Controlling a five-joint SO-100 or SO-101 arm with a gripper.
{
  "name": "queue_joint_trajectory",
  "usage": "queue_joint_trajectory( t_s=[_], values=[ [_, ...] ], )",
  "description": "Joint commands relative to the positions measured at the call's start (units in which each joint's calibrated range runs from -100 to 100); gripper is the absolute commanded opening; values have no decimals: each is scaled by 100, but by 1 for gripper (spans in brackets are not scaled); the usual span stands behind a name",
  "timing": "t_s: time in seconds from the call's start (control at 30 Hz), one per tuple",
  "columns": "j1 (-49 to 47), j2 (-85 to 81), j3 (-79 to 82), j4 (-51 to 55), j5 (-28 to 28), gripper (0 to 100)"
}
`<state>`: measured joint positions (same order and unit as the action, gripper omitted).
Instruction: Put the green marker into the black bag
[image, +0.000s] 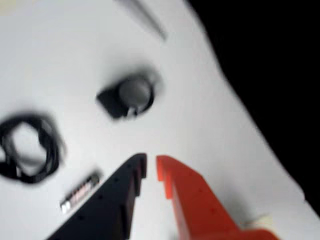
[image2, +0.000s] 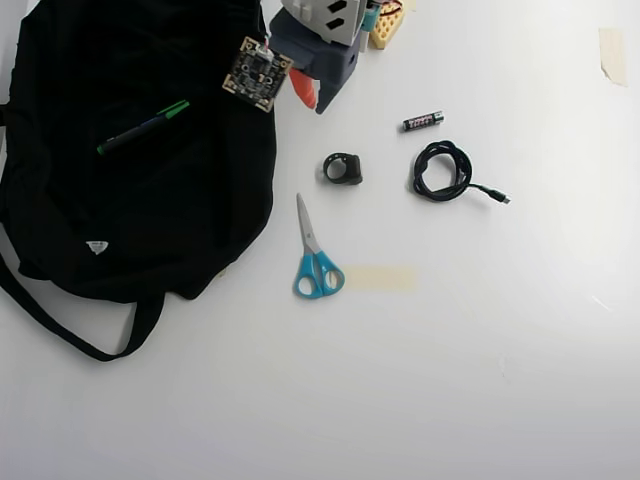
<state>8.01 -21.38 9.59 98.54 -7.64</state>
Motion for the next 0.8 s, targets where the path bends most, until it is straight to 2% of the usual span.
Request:
queue_joint_trajectory(
  t_s=[0.0, 0.3, 0.53, 0.77],
  values=[
    [-300, -941, 865, -388, 35, 2],
    [-943, -2526, 3731, -2378, 51, 2],
    [-749, -2767, 4333, -2705, 791, 2],
    [-793, -2783, 4746, -2714, 853, 2]
  ],
)
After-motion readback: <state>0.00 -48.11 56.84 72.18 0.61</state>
